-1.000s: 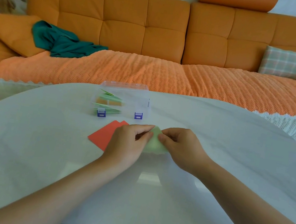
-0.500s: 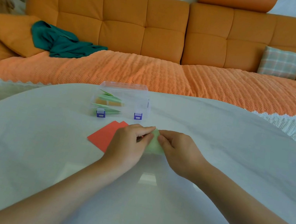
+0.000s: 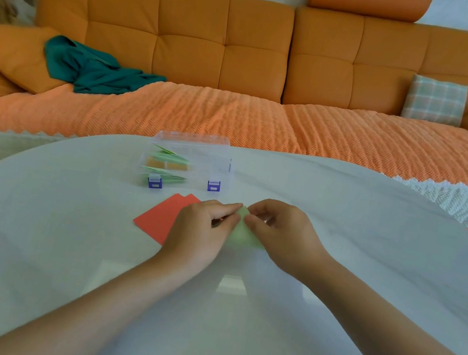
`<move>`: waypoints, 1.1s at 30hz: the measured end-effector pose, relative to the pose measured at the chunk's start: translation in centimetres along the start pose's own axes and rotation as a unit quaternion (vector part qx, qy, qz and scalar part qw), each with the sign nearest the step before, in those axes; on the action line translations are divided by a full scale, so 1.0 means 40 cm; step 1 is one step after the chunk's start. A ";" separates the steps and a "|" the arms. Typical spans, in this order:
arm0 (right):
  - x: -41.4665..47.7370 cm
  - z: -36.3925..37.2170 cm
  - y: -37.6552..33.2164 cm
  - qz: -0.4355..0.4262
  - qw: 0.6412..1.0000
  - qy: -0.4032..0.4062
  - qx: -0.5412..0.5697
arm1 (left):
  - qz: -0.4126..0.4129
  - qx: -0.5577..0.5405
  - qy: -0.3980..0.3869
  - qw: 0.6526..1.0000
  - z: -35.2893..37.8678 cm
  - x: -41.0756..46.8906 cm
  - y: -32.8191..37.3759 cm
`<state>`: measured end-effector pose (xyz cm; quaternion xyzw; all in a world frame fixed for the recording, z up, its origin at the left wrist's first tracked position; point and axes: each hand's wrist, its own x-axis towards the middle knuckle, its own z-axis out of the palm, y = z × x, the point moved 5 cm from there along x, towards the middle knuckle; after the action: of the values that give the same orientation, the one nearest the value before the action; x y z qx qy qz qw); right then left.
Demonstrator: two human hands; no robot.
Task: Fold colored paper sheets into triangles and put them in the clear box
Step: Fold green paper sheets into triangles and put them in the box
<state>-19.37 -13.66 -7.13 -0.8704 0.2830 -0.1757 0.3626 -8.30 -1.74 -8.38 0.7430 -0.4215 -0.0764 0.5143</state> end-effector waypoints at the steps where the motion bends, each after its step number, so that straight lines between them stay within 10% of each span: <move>1: 0.002 -0.002 0.002 0.009 1.000 0.004 0.009 | -0.004 -0.002 -0.004 1.000 0.003 -0.001 -0.002; 9: 0.006 0.002 0.026 0.086 0.993 -0.076 -0.023 | -0.019 0.117 -0.133 0.984 0.029 0.003 -0.017; 17: 0.013 0.020 0.032 0.086 0.981 -0.086 -0.150 | 0.153 0.220 -0.202 0.942 0.021 -0.015 0.018; 33: -0.019 0.019 -0.015 -0.107 0.929 -0.058 -0.349 | 0.174 0.285 -0.267 0.904 0.026 -0.040 0.024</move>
<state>-19.34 -12.44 -7.27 -0.9758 0.2101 -0.0530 0.0310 -10.39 -1.46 -8.58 0.7244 -0.6694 -0.0577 0.1543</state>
